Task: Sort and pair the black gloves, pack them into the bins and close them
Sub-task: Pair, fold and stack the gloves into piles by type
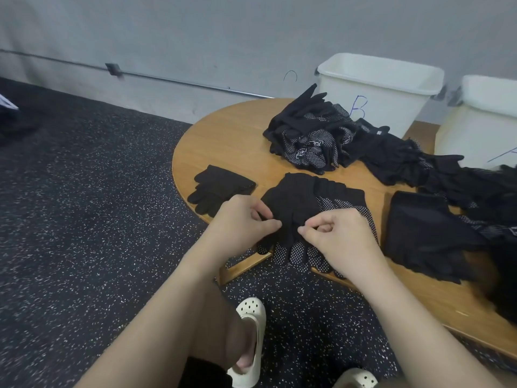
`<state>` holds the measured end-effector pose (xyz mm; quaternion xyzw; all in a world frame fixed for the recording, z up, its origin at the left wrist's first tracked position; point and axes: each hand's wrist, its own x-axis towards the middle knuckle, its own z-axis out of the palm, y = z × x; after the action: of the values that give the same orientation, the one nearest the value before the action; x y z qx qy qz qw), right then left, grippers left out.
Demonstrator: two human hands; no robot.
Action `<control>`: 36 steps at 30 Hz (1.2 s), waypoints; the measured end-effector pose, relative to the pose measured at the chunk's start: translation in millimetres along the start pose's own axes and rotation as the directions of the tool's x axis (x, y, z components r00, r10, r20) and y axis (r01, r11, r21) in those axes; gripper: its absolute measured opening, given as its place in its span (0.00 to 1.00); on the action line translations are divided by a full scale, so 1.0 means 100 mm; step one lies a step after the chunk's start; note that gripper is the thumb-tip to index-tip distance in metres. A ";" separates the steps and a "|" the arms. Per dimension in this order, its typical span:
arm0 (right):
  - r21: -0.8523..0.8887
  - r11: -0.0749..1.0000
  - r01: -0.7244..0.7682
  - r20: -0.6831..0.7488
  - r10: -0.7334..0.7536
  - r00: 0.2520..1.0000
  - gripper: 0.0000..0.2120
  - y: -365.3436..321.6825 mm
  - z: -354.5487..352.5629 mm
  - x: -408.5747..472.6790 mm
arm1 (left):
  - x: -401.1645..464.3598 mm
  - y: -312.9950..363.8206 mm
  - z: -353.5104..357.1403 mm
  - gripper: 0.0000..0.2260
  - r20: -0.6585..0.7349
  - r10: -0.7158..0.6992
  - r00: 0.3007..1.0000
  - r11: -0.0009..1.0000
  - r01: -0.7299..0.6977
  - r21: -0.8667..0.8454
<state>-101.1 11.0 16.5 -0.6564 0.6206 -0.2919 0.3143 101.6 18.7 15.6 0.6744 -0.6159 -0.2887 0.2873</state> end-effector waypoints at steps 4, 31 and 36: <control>0.032 0.999 0.009 -0.011 -0.009 1.000 0.04 -0.03 0.04 0.02 | 0.00 0.03 0.07 0.06 0.045 0.007 0.999 1.000 -0.007 0.012; 0.086 0.982 -0.170 0.195 0.150 0.969 0.12 -0.11 -0.12 -0.03 | -0.04 -0.07 -0.14 0.18 0.370 -0.083 0.925 0.992 0.112 -0.058; 0.029 0.989 -0.145 0.268 0.132 0.954 0.12 -0.08 -0.18 -0.05 | -0.03 -0.08 -0.14 0.19 0.374 -0.074 0.925 0.995 0.095 -0.040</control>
<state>-110.4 15.1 34.5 -0.6367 0.6101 -0.1934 0.4300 117.2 22.6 19.3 0.6249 -0.6210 -0.4409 0.1719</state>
